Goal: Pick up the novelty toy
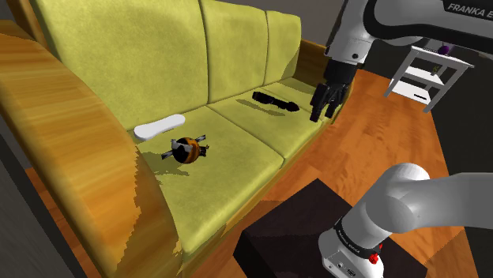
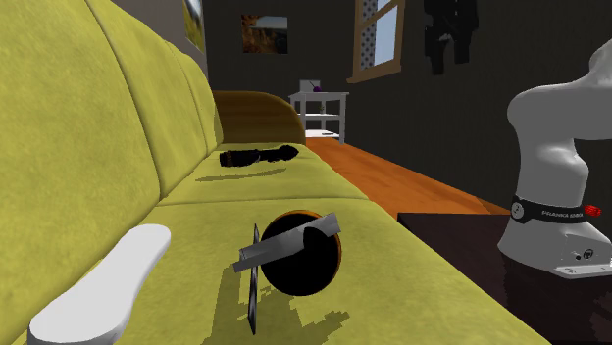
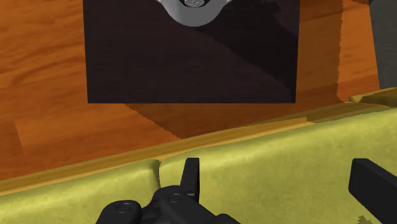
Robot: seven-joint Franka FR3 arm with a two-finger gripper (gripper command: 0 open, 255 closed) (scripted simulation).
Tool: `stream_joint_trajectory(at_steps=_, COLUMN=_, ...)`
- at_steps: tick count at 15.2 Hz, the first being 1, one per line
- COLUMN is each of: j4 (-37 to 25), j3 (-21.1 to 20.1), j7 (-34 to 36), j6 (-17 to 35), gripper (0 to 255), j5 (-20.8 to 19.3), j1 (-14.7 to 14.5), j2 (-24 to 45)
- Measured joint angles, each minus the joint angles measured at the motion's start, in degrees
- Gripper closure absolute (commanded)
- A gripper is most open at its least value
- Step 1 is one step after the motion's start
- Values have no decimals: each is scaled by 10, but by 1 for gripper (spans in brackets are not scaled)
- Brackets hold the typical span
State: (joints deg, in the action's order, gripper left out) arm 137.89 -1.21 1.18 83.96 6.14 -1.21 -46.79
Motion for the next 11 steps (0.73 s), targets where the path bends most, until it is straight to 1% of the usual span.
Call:
stream_joint_trajectory(at_steps=1, j4=0, j3=0, j7=0, j6=0, gripper=0, j5=0, j1=0, j2=0)
stream_joint_trajectory(at_steps=3, j4=-2, j3=-16, j7=27, j6=13, gripper=0, j5=13, j1=1, j2=16)
stream_joint_trajectory(at_steps=9, j4=-4, j3=-90, j7=154, j6=87, gripper=0, j5=67, j1=7, j2=96)
stream_joint_trajectory(at_steps=11, j4=-16, j3=-112, j7=195, j6=111, gripper=0, j5=80, j1=11, j2=132)
